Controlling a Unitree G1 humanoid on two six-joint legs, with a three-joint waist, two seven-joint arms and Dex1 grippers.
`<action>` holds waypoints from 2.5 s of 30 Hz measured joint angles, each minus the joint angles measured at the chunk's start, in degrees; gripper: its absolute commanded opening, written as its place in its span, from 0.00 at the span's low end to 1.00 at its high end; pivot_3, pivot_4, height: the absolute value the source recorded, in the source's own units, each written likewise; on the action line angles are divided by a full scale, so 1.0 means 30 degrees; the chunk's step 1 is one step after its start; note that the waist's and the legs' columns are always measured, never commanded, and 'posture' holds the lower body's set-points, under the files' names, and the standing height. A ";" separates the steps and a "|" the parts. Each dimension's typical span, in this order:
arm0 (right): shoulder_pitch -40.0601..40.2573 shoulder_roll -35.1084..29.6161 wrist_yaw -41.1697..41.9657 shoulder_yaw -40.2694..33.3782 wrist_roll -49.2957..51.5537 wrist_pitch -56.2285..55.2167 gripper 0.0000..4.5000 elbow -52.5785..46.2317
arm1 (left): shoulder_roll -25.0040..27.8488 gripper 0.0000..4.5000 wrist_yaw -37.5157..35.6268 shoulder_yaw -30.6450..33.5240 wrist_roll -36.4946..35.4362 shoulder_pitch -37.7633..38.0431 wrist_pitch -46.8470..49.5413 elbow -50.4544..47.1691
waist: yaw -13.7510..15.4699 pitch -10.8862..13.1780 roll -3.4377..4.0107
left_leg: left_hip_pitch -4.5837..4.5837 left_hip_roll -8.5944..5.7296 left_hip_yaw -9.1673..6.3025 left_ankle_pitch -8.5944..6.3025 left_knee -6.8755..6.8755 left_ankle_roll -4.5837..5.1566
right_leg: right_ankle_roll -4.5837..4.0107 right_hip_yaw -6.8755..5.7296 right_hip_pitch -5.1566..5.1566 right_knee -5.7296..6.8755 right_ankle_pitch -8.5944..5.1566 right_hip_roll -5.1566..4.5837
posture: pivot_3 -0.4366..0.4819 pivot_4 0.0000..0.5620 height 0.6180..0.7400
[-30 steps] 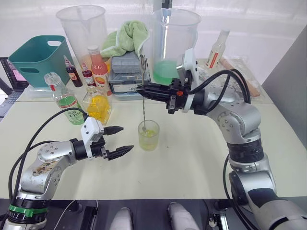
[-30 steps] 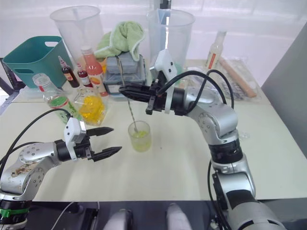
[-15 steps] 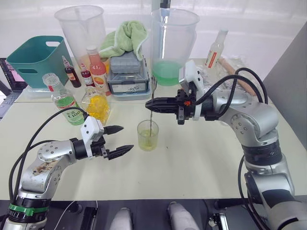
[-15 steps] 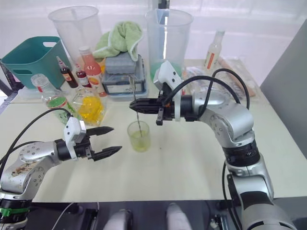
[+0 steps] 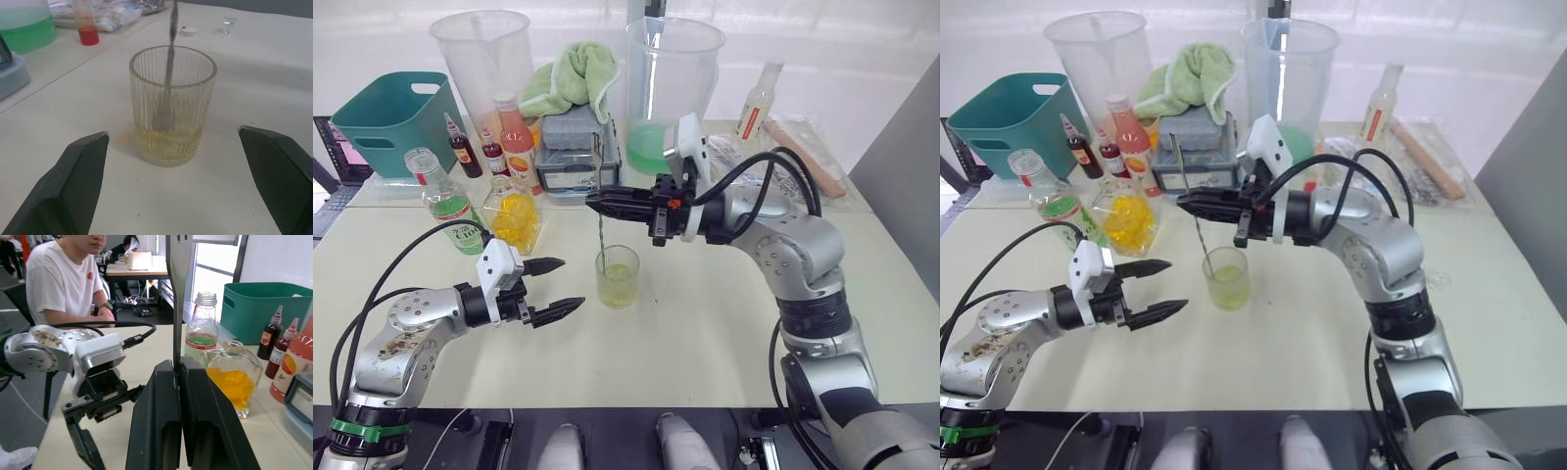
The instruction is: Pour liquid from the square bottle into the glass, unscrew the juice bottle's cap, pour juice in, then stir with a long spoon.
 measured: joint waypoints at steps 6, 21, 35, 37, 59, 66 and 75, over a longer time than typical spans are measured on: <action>-0.0020 -0.1245 0.0003 -0.1025 0.0370 0.0667 0.00 -0.0084 | -0.0001 0.99 -0.0143 0.0021 -0.0001 -0.0014 -0.0010 0.0018 | -0.0034 0.0000 0.0000 | 0.0001 0.0000 0.0002 0.0000 -0.0001 0.0001 | 0.0043 0.0000 -0.0006 0.0001 -0.0026 0.0003 | 0.48 0.27 0.90; -0.1464 -0.3566 -0.1275 -0.5992 0.4824 0.3935 0.00 0.0560 | 0.0480 0.99 -0.0369 0.2188 -0.1944 -0.1434 0.0186 0.0171 | -0.0017 0.0002 -0.0002 | -0.0016 -0.0001 0.0005 0.0000 0.0000 0.0001 | 0.0048 0.0001 -0.0008 -0.0008 -0.0029 0.0000 | 0.48 0.27 0.90; -0.5416 -0.9589 -0.6883 -0.3848 0.1221 1.1448 0.00 0.6181 | 0.0457 0.99 0.0001 0.1662 -0.3067 -0.2975 0.0962 -0.0501 | -0.0057 0.0011 0.0011 | -0.0032 -0.0007 0.0040 -0.0001 -0.0023 0.0002 | -0.0008 0.0031 -0.0041 -0.0048 -0.0009 -0.0007 | 0.48 0.27 0.90; -0.5867 -1.0302 -0.6386 -0.2363 0.0821 1.2746 0.00 0.6540 | 0.0459 0.99 -0.0007 0.1624 -0.3098 -0.2975 0.0965 -0.0508 | -0.0069 0.0012 0.0013 | -0.0033 -0.0004 0.0044 -0.0003 -0.0033 0.0004 | -0.0006 0.0030 -0.0048 -0.0057 -0.0025 -0.0006 | 0.48 0.27 0.90; -0.6254 -0.4781 -0.5604 0.2634 -0.4318 1.3734 0.07 1.7580 | 0.0695 1.00 -0.0176 0.2320 -0.3009 0.0039 0.0078 -0.2569 | -0.0085 0.0015 0.0018 | -0.0069 -0.0005 0.0032 -0.0004 -0.0024 0.0008 | -0.0003 0.0018 -0.0039 -0.0108 -0.0006 -0.0006 | 0.48 0.27 0.90; -0.5906 -0.4766 -0.4836 0.2333 -0.5028 1.2367 0.60 1.7662 | 0.1170 1.00 -0.0539 0.2377 -0.2635 0.1509 -0.0224 -0.2628 | -0.0090 0.0018 0.0022 | -0.0072 -0.0005 0.0027 -0.0005 -0.0026 0.0008 | 0.0002 0.0015 -0.0038 -0.0119 -0.0002 -0.0005 | 0.48 0.27 0.90; -0.1046 -0.9208 -0.1456 -0.0256 -0.3607 0.9613 0.99 0.8536 | 0.2108 1.00 -0.2117 0.4612 -0.2121 0.4162 -0.1436 -0.0879 | 0.0030 0.0036 0.0052 | -0.0076 0.0001 0.0022 -0.0015 -0.0041 0.0020 | 0.0120 -0.0016 -0.0019 -0.0167 -0.0076 -0.0023 | 0.48 0.27 0.90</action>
